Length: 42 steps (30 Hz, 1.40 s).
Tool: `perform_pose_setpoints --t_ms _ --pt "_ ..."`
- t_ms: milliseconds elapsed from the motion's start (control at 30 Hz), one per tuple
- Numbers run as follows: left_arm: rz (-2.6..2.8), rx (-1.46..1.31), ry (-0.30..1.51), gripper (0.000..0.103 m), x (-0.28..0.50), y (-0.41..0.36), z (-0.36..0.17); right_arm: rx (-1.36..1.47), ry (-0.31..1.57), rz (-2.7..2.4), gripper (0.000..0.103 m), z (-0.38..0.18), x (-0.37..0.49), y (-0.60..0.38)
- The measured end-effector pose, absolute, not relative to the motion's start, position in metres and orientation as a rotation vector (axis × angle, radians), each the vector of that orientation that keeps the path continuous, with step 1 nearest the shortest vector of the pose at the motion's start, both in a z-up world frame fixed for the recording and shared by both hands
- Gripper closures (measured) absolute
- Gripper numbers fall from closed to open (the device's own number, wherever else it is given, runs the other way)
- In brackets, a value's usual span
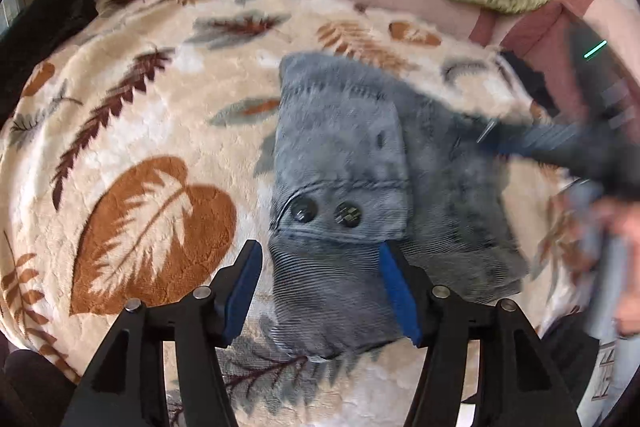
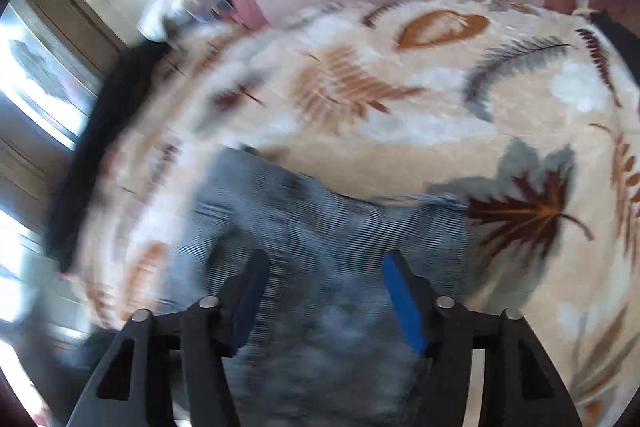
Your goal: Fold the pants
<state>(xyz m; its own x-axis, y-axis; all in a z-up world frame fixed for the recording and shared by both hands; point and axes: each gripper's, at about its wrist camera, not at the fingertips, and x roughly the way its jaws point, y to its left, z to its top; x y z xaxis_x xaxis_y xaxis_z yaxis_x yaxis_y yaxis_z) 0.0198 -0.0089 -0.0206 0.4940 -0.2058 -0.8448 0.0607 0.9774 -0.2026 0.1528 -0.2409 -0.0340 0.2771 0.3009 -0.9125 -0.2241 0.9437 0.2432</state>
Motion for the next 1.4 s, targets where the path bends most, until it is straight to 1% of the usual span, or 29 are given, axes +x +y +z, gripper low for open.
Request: perform_pose_setpoints --t_ms 33,133,167,267,333,400,433,467,500,600,667,800,933,1033,1100,1200,1333,1400 --pt "-0.154 -0.125 1.031 0.041 0.018 -0.012 -0.02 0.098 1.26 0.359 0.039 -0.044 0.154 -0.245" --pt "-0.136 0.009 1.065 0.041 0.023 -0.026 -0.037 0.226 1.2 0.376 0.04 -0.028 0.148 -0.259" --pt "-0.132 0.0 1.046 0.04 0.022 -0.024 -0.036 0.261 1.17 0.379 0.039 -0.019 0.143 -0.264" --pt "-0.134 -0.066 1.066 0.041 0.024 -0.016 -0.028 0.272 1.08 0.366 0.039 0.002 0.107 -0.276" --pt "-0.14 -0.054 1.061 0.04 0.023 -0.015 -0.027 0.204 1.1 0.359 0.039 -0.008 0.081 -0.271" --pt "-0.135 -0.068 1.061 0.036 0.024 -0.012 -0.031 0.001 1.181 0.312 0.039 -0.036 0.065 -0.256" --pt "-0.132 -0.08 1.071 0.034 0.024 -0.011 -0.033 -0.055 1.125 0.317 0.039 -0.037 0.057 -0.252" --pt "-0.126 -0.097 1.076 0.034 0.025 -0.008 -0.034 -0.075 1.098 0.308 0.038 -0.03 0.054 -0.252" --pt "-0.124 -0.105 1.074 0.034 0.024 -0.009 -0.033 -0.067 1.106 0.297 0.037 -0.023 0.053 -0.254" --pt "-0.123 -0.104 1.073 0.034 0.023 -0.008 -0.028 0.049 1.081 0.347 0.037 -0.001 0.056 -0.264" --pt "-0.12 -0.099 1.069 0.034 0.022 -0.007 -0.025 0.128 1.095 0.376 0.036 0.004 0.059 -0.274" --pt "-0.119 -0.091 1.059 0.034 0.022 -0.003 -0.02 0.26 1.127 0.387 0.036 -0.008 0.065 -0.292" --pt "-0.118 -0.106 1.051 0.034 0.024 0.002 -0.018 0.314 1.142 0.357 0.036 -0.017 0.067 -0.308" --pt "-0.154 -0.18 1.022 0.034 0.028 0.014 -0.014 0.42 1.171 0.396 0.036 -0.025 0.07 -0.321" --pt "-0.192 -0.279 1.008 0.034 0.036 0.029 -0.015 0.489 1.186 0.431 0.036 -0.028 0.074 -0.326" --pt "-0.247 -0.445 1.047 0.034 0.058 0.052 -0.032 0.598 1.199 0.481 0.036 -0.034 0.085 -0.332" --pt "-0.329 -0.518 1.101 0.034 0.082 0.054 -0.048 0.646 1.245 0.489 0.036 -0.046 0.105 -0.331" --pt "-0.344 -0.507 1.115 0.034 0.089 0.049 -0.05 0.61 1.267 0.429 0.036 -0.048 0.112 -0.332"
